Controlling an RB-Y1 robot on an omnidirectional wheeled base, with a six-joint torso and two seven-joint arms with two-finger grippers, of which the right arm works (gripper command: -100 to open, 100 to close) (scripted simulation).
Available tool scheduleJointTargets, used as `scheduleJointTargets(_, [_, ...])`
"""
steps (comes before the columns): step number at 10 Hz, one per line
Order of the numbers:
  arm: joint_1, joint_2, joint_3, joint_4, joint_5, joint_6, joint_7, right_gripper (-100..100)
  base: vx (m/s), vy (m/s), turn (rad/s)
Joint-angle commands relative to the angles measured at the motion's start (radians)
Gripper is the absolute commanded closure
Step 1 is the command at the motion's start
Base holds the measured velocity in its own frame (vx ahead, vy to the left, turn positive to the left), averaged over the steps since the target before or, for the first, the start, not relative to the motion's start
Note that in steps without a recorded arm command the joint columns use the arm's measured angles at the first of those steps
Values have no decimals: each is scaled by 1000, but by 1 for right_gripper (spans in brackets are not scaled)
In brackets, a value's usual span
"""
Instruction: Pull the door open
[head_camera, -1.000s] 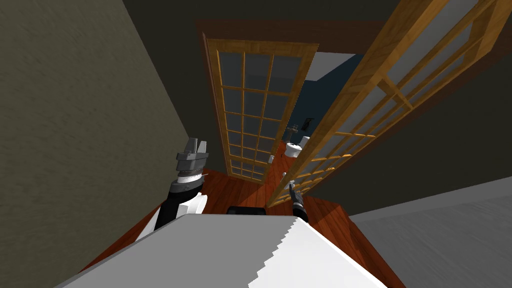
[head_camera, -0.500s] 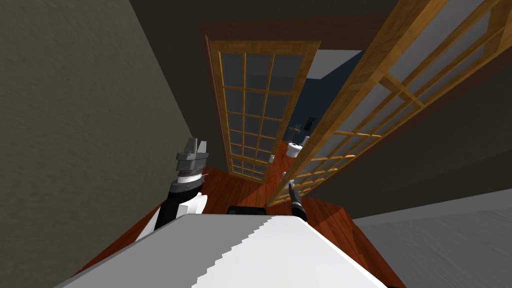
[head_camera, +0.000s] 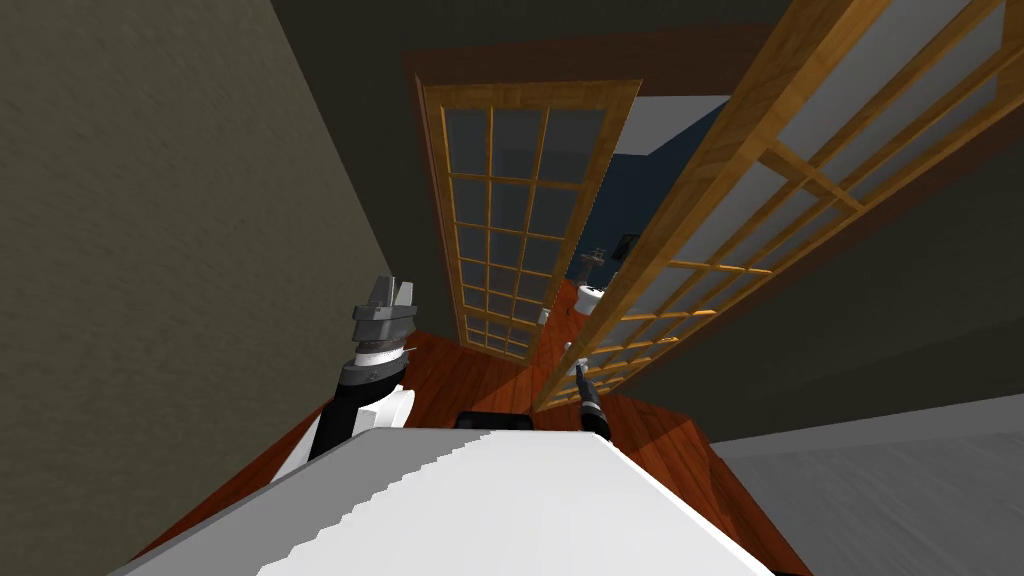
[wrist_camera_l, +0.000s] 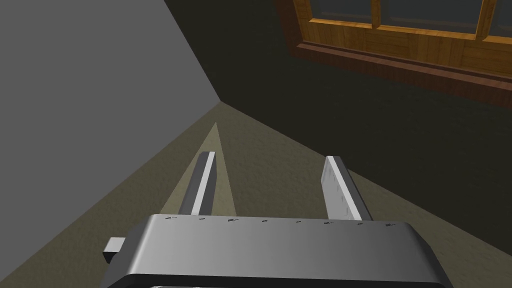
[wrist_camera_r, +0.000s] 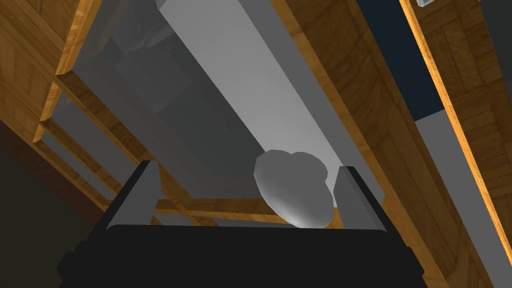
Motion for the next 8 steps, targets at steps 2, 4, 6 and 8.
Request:
scheduleJointTargets(2, [7, -21, 0, 0, -24, 7, -66, 100, -35, -28, 49])
scheduleJointTargets(4, [4, -25, 14, 0, -37, 5, -107, 100, -56, -38, 71])
scheduleJointTargets(6, [2, -28, 27, 0, -49, 2, -147, 100, -40, -40, 57])
scheduleJointTargets(8, [0, -31, 41, 0, -62, 0, -187, 100, -28, -10, 17])
